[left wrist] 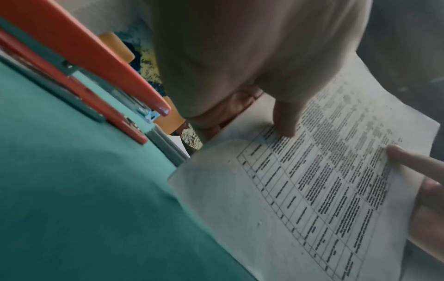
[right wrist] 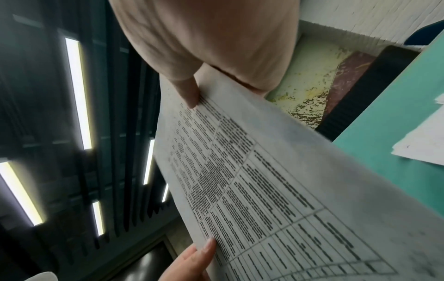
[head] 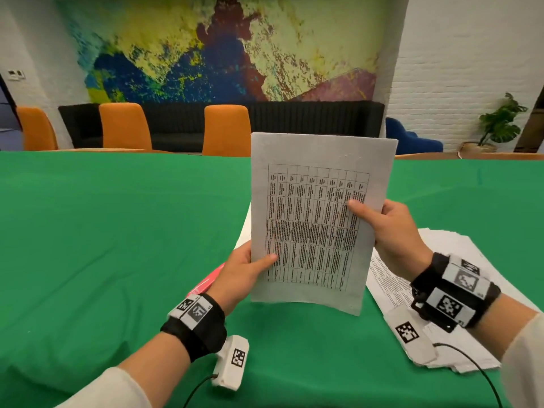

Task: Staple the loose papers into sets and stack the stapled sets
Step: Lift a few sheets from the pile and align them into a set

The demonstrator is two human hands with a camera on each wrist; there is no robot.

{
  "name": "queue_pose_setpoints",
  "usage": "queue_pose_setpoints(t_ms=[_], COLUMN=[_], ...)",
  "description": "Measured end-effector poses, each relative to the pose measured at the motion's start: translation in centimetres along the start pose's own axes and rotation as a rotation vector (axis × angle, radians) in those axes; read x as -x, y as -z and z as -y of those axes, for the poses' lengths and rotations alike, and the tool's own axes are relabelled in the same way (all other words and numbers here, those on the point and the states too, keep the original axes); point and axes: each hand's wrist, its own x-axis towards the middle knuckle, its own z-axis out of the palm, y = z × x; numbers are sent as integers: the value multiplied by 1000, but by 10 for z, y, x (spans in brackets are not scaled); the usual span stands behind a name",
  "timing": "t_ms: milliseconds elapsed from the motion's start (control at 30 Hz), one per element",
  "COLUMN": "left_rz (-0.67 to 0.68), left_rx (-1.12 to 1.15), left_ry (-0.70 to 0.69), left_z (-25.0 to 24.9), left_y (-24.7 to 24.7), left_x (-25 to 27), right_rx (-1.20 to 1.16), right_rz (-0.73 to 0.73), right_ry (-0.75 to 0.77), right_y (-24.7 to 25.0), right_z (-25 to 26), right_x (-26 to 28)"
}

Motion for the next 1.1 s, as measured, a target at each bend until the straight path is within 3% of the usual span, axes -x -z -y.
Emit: queue_pose_setpoints(t_ms=[167, 300, 400, 500, 633, 733, 933, 1100], left_rz=[12, -115, -117, -49, 62, 111, 131, 184], left_rx=[2, -40, -484, -902, -1286, -1473, -1511, -1431], left_ry=[32, -106, -285, -354, -400, -428, -383, -386], left_z=[-8, -46, -84, -119, -137, -125, -114, -120], left_y=[8, 38, 73, 94, 82, 68, 69, 69], left_x=[-1, -2, -5, -6, -4, -4, -5, -3], right_rx=[-44, -183, -216, -80, 230, 216, 308, 712], right_rz=[-43, -38, -53, -5, 210, 143, 134, 154], right_ry=[62, 62, 34, 66, 22, 50, 239, 473], right_y=[-5, 0, 19, 44, 33, 16, 15, 16], right_z=[-2, -3, -4, 6, 0, -13, -13, 0], right_x=[3, 6, 6, 4, 16, 23, 26, 16])
